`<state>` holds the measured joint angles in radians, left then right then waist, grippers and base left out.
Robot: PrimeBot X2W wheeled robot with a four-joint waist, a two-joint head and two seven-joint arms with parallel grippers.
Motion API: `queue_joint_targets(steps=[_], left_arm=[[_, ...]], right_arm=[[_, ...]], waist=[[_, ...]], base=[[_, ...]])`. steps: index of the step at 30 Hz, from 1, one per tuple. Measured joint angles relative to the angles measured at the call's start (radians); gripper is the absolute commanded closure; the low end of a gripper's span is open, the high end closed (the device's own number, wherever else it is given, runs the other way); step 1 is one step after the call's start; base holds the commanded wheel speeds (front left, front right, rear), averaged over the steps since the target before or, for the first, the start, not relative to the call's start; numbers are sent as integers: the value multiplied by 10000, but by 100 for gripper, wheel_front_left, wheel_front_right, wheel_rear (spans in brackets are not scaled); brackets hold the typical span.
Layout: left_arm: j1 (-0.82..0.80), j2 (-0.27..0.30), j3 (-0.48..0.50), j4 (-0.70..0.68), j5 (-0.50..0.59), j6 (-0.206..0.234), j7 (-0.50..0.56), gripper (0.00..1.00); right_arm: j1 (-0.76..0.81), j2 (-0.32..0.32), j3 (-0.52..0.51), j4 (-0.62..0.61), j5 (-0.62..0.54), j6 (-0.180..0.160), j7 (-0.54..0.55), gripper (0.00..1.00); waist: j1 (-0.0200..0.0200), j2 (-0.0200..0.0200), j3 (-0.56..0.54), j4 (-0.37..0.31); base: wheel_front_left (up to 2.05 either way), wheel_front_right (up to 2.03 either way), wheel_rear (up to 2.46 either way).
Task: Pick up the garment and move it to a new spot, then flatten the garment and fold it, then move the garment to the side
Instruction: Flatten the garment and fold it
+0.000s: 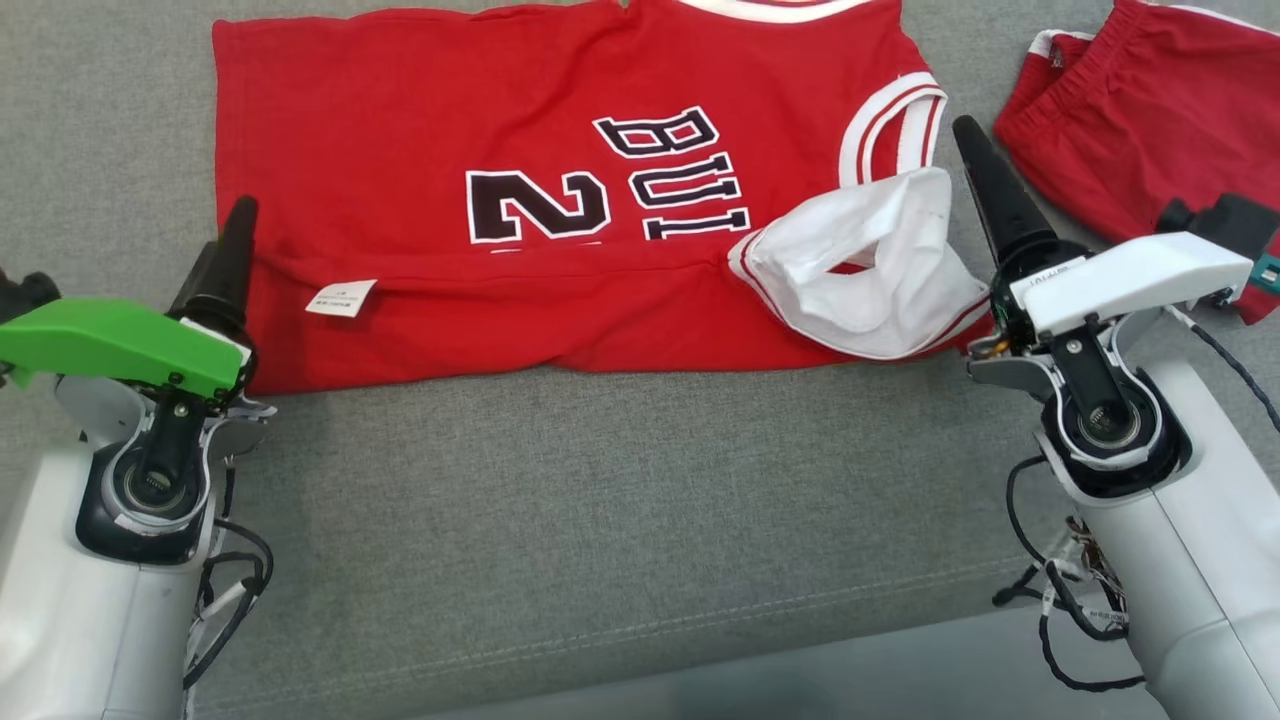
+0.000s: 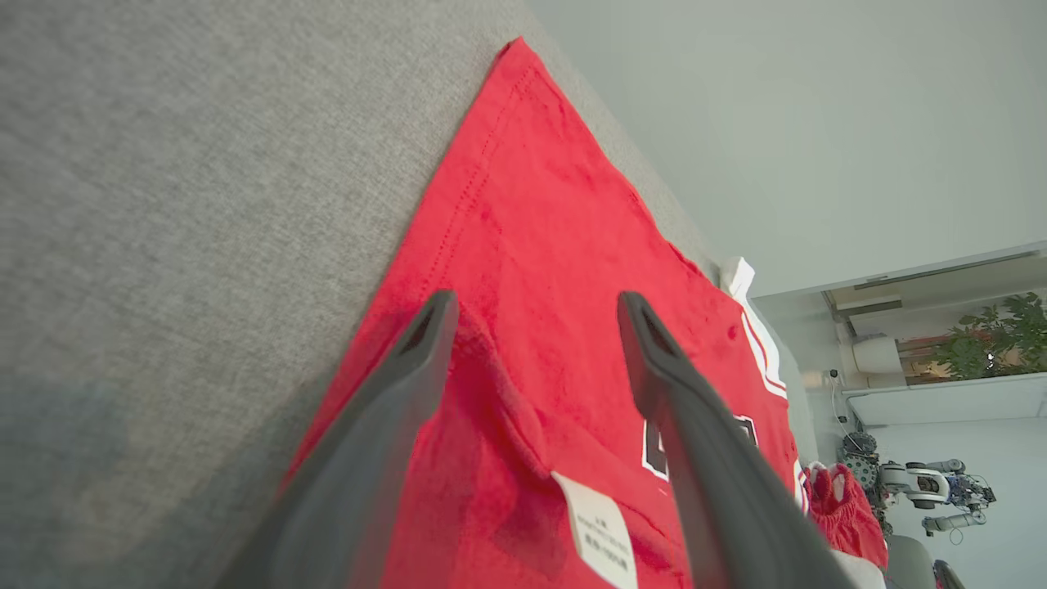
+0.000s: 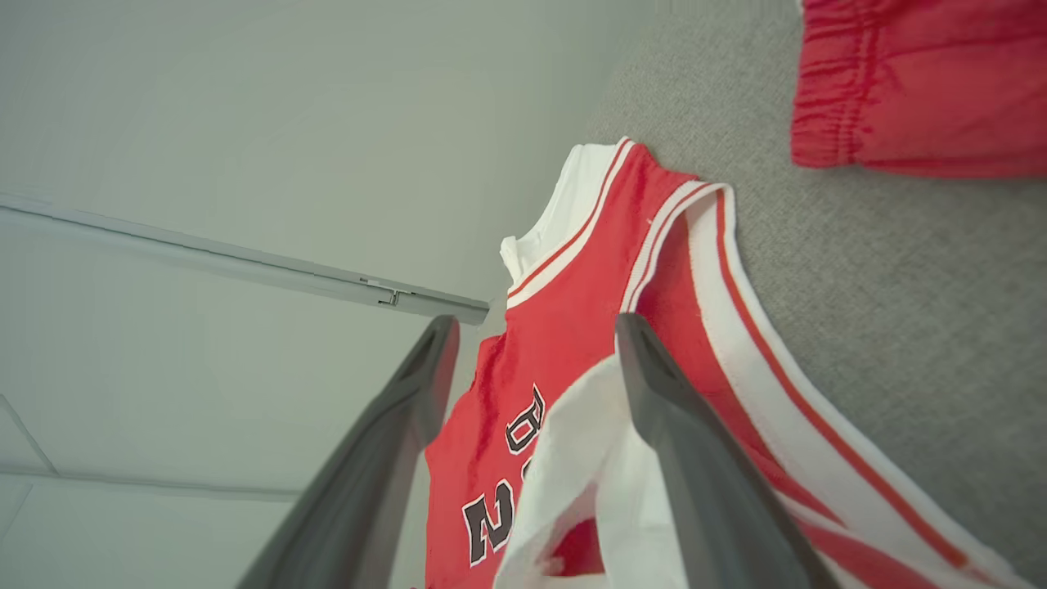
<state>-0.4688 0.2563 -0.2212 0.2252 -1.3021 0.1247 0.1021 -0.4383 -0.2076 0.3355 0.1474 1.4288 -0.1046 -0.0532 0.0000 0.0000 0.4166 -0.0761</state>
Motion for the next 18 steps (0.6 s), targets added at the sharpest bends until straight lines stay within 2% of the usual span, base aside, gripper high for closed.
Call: queue_joint_targets(steps=[3, 6, 10, 18], left_arm=[[454, -44, 372, -224, 10, -29, -476, 0], [1046, -161, 732, -464, -102, -59, -807, 0], [1670, -416, 897, -966, -523, -109, -997, 0], [2702, -686, 587, -1668, -575, -144, -1045, 0]], right_arm=[[473, -257, 61, -387, -441, 280, -334, 0], [1081, -222, -88, -658, -439, 435, -669, 0], [1905, -217, -391, -1133, -349, 545, -1062, 0], [3170, -167, 366, -1661, -366, 604, -1028, 0]], waist=[[0, 0, -198, -8], [0, 0, -355, -40], [0, 0, -546, -105], [0, 0, -671, -158]], base=[[0, 0, 0], [0, 0, 0], [0, 0, 0], [0, 0, 0]])
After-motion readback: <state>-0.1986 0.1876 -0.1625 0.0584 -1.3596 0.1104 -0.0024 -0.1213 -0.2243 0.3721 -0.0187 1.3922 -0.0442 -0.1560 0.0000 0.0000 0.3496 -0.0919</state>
